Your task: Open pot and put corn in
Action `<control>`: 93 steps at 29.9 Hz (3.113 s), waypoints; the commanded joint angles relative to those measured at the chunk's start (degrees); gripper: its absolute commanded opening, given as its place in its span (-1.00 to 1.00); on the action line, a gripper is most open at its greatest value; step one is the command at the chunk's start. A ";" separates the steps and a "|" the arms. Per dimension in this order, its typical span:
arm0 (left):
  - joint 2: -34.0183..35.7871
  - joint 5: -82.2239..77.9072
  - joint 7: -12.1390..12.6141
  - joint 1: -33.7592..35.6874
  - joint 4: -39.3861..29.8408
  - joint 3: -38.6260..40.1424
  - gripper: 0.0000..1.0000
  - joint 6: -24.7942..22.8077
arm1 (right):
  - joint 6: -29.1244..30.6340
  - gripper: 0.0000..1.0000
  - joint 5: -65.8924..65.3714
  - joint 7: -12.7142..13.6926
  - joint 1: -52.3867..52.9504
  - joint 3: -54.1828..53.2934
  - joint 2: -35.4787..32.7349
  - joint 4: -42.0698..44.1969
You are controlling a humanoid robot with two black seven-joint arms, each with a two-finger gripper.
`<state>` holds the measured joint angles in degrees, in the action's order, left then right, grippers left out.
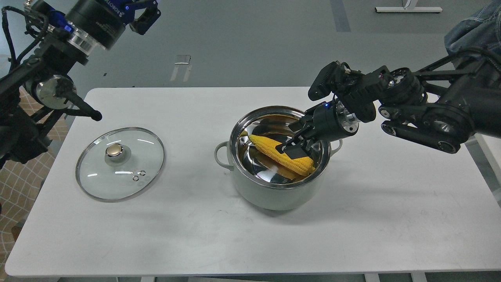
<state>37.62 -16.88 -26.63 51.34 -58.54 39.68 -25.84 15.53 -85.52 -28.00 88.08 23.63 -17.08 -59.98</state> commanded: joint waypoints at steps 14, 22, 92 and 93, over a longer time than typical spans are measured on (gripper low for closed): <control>-0.70 -0.52 0.00 -0.63 0.62 0.05 0.95 1.23 | -1.47 1.00 35.82 0.00 -0.44 -12.72 -0.76 16.10; -2.81 -0.44 2.79 -0.98 2.46 -0.13 0.95 0.09 | -1.38 1.00 56.67 0.00 -10.71 -29.14 -0.41 22.62; -17.84 -0.17 7.47 -7.22 16.53 3.91 0.95 -2.16 | 12.47 1.00 73.75 0.00 -29.89 -50.44 6.27 35.72; -17.75 -0.08 7.38 -7.13 16.62 4.00 0.95 -2.16 | 12.47 1.00 73.75 0.00 -29.89 -50.44 6.27 35.72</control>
<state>19.58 -16.85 -19.19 43.95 -42.10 43.80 -28.00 27.99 -11.70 -28.01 58.18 -26.86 -10.95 -24.26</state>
